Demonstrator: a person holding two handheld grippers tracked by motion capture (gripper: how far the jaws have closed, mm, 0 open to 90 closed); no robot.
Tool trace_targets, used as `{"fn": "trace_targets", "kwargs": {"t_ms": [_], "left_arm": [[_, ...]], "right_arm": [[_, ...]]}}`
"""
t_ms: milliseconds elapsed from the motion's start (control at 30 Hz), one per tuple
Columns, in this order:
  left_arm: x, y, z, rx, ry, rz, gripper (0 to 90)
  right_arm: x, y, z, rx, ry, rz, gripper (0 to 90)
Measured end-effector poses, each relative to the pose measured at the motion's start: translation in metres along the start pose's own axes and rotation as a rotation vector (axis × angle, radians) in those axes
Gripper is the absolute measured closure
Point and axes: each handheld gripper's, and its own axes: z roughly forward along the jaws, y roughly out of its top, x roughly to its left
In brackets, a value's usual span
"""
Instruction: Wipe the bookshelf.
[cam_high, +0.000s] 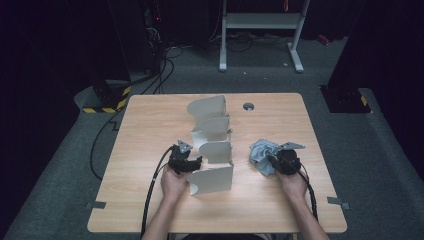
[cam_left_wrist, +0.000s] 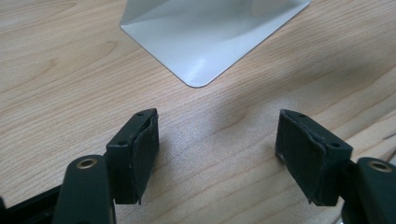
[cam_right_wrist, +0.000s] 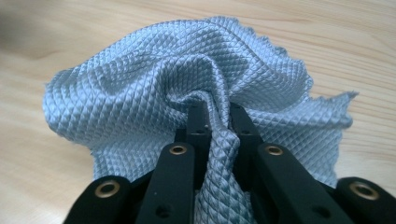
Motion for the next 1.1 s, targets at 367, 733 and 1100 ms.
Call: {"fn": "trace_targets", "kwargs": {"t_ms": [367, 733, 1100], "left_arm": [[0.000, 0.000, 0.000, 0.001, 0.008, -0.008, 30.8], [0.000, 0.000, 0.001, -0.001, 0.010, -0.010, 30.9], [0.000, 0.001, 0.001, -0.001, 0.014, -0.015, 31.0]], "right_arm": [[0.062, -0.007, -0.016, -0.023, 0.269, -0.157, 83.7], [0.094, 0.019, -0.023, -0.112, 0.366, -0.207, 83.9], [0.094, 0.038, -0.069, -0.280, 0.419, -0.230, 84.1]]}}
